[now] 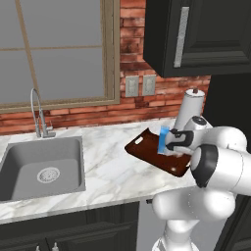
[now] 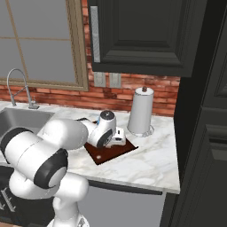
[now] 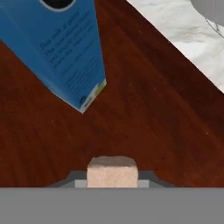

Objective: Take out the milk from the fridge and place it on the tray on the counter. Then take the sugar cube near the tray and place it in the tray.

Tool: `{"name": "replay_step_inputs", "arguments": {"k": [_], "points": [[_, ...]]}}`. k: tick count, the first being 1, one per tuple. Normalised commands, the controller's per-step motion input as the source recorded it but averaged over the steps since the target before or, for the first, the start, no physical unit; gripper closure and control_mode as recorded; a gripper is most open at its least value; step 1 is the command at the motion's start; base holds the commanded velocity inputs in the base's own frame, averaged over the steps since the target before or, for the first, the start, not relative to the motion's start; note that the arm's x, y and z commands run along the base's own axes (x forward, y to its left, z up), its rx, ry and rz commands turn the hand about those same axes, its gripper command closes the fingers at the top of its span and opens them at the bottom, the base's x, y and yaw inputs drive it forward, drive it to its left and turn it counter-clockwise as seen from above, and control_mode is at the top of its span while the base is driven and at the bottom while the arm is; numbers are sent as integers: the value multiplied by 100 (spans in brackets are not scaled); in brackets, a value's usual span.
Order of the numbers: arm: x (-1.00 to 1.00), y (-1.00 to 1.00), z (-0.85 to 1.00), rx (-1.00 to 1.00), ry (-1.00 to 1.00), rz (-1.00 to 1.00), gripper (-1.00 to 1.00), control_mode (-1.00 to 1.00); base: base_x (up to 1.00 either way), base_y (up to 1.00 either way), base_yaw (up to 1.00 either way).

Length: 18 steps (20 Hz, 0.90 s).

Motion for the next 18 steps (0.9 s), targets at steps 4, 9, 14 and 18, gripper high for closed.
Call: {"name": "replay_step_inputs", "arguments": {"k": [4,9,14,18], "points": [[0,0,-6,-4,0,19,100,-100,0,0,0],[3,0,-13,-6,0,8,100,-100,0,0,0],[8,0,-20,-4,0,3,100,-100,0,0,0],[1,0,-17,0,0,4,100,-100,0,0,0]]}}
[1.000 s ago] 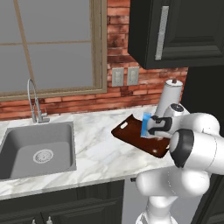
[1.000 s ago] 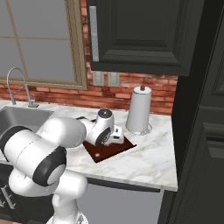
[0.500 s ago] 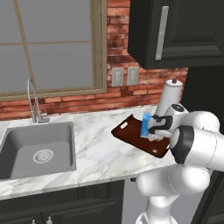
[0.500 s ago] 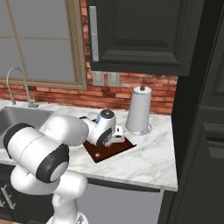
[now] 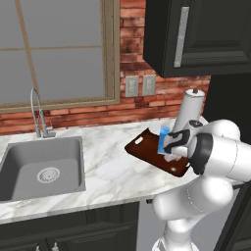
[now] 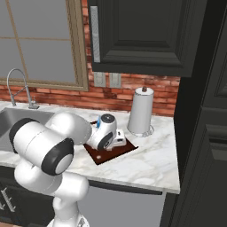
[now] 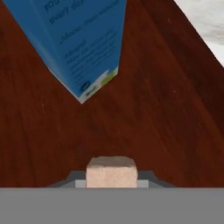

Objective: Take out the milk from the fridge and place it on the tray on the counter. Then take the sugar cube near the tray and place it in the tray.

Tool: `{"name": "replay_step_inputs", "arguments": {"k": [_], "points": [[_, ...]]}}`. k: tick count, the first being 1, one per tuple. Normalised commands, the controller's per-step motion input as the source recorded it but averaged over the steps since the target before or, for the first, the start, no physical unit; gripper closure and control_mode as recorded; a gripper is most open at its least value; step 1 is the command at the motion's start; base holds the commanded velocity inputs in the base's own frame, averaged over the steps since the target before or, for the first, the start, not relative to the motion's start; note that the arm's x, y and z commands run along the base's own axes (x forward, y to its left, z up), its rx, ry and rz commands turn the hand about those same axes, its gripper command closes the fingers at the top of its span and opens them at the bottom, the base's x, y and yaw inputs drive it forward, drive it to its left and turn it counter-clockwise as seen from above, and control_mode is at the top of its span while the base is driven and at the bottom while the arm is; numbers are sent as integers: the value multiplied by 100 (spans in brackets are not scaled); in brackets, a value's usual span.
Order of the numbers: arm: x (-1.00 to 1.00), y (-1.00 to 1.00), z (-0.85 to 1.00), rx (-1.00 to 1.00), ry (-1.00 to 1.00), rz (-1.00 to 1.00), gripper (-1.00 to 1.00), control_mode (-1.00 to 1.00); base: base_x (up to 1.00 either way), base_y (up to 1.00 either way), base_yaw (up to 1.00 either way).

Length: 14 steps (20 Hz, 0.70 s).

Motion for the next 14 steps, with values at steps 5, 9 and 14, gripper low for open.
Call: {"name": "replay_step_inputs", "arguments": {"k": [5,9,14], "points": [[0,0,-15,0,0,3,-100,-100,0,0,0],[0,0,0,0,0,0,-100,-100,0,0,0],[0,0,1,0,0,0,-100,-100,0,0,0]]}}
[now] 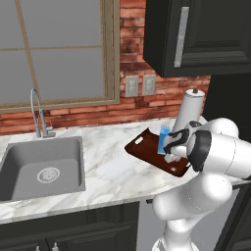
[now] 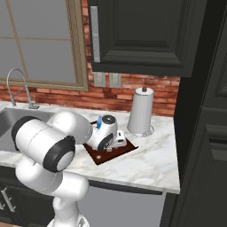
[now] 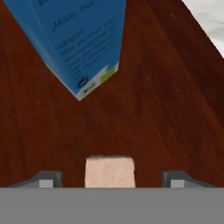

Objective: Take out the milk from the fridge and place it on the tray on the counter. Then take the sugar cube near the tray and place it in the tray.

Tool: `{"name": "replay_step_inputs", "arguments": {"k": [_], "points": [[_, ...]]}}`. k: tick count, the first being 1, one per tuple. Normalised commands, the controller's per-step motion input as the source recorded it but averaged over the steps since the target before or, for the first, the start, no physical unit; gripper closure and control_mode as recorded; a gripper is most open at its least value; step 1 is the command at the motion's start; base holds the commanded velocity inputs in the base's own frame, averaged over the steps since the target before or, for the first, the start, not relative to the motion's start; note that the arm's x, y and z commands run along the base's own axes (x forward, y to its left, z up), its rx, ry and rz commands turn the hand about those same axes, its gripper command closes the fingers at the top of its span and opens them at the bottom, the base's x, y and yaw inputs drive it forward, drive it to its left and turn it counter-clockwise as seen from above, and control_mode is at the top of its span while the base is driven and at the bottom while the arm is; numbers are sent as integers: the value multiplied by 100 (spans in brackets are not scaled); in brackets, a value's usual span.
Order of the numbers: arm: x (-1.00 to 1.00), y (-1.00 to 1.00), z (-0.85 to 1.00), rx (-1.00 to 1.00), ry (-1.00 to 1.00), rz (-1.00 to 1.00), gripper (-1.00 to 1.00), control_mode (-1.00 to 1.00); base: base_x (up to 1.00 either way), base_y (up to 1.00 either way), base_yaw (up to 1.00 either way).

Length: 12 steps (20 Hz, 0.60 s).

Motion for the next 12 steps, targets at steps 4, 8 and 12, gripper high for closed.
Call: {"name": "replay_step_inputs", "arguments": {"k": [4,8,12], "points": [[-4,0,9,0,0,0,-100,-100,0,0,0],[-37,0,36,0,-13,0,-100,-100,0,0,0],[-50,0,58,0,-29,0,-100,-100,0,0,0]]}}
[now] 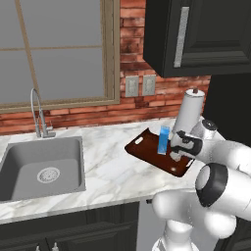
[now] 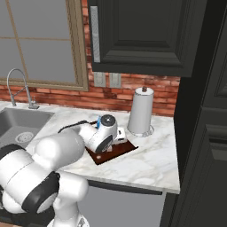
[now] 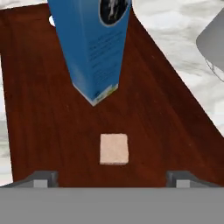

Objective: Take out the milk from the fridge and place it on the tray on the counter. Then take the sugar cube near the tray and place it in the tray.

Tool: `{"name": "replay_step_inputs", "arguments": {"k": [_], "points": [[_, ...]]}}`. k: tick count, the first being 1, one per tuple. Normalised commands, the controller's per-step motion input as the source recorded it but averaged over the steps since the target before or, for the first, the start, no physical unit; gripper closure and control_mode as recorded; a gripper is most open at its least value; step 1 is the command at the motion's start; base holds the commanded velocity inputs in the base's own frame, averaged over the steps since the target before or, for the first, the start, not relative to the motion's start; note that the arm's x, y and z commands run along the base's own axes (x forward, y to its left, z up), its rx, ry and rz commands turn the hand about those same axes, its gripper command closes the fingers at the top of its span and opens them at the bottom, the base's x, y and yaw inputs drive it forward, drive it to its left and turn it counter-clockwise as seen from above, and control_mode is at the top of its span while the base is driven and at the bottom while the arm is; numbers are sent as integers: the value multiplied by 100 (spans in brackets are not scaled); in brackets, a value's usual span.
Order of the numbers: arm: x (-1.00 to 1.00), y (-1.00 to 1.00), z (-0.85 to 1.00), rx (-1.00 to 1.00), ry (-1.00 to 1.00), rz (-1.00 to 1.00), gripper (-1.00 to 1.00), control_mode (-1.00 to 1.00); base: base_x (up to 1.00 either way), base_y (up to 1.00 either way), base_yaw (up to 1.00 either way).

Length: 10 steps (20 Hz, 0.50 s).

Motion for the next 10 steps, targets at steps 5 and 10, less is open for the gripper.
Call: {"name": "replay_step_inputs", "arguments": {"k": [5,10], "points": [[-52,0,93,0,-23,-2,-100,-100,0,0,0],[-55,0,100,0,-8,-4,-100,-100,0,0,0]]}}
